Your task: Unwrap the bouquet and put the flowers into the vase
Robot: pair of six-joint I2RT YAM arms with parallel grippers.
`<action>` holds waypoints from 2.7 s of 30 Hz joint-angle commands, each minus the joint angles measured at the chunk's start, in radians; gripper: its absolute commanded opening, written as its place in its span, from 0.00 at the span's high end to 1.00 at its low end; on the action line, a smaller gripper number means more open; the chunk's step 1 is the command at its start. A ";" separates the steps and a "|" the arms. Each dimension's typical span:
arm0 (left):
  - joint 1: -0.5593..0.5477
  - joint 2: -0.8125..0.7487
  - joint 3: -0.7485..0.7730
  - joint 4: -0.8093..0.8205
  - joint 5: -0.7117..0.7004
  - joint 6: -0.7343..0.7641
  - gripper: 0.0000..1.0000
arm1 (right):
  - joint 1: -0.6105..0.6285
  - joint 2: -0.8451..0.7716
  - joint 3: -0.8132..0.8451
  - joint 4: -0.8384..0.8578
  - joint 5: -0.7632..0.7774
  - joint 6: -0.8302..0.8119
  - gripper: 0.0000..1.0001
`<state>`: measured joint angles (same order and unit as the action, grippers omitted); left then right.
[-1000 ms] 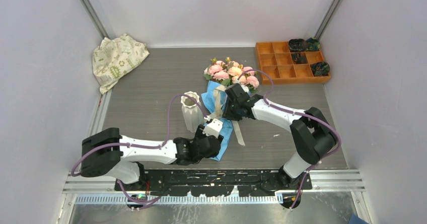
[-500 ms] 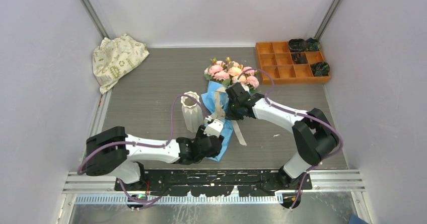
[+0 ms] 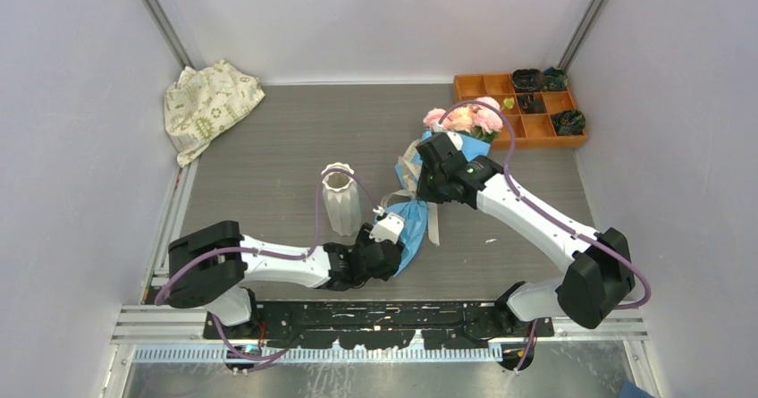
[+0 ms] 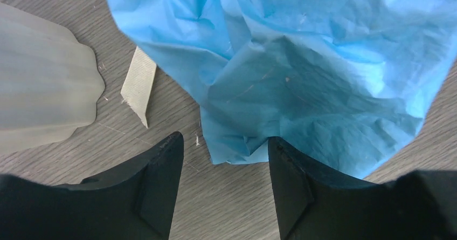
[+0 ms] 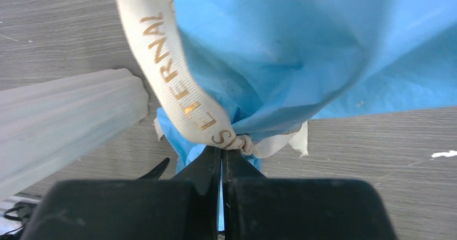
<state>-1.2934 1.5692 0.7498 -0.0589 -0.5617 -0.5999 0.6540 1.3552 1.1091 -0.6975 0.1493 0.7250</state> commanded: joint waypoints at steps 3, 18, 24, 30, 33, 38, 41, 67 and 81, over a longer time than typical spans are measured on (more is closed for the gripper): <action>0.009 -0.003 0.028 0.003 -0.004 0.003 0.41 | -0.010 -0.028 0.054 -0.083 0.132 -0.040 0.63; 0.008 -0.083 0.088 -0.042 0.007 0.028 0.41 | -0.016 -0.066 -0.115 -0.033 0.066 -0.032 0.70; 0.009 -0.092 0.099 -0.050 0.014 0.029 0.41 | -0.016 -0.028 -0.151 -0.027 0.114 -0.038 0.57; 0.008 -0.109 0.109 -0.052 0.021 0.040 0.41 | -0.017 -0.010 -0.125 -0.078 0.217 -0.035 0.57; 0.008 -0.110 0.120 -0.054 0.024 0.044 0.41 | -0.021 -0.058 -0.149 -0.085 0.224 -0.028 0.59; 0.009 -0.101 0.144 -0.055 0.041 0.051 0.41 | -0.074 -0.083 -0.192 -0.059 0.172 -0.010 0.62; 0.008 -0.104 0.156 -0.064 0.041 0.055 0.41 | -0.123 -0.068 -0.204 -0.052 0.151 0.011 0.66; 0.008 -0.145 0.125 -0.066 0.021 0.052 0.41 | -0.189 0.051 -0.147 0.023 0.126 0.103 0.66; 0.008 -0.165 0.100 -0.057 0.016 0.043 0.41 | -0.194 0.103 -0.138 0.047 0.084 0.123 0.64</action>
<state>-1.2892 1.4425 0.8513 -0.1478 -0.5156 -0.5461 0.4625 1.4357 0.9260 -0.6849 0.2409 0.8246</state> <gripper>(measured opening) 0.593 0.350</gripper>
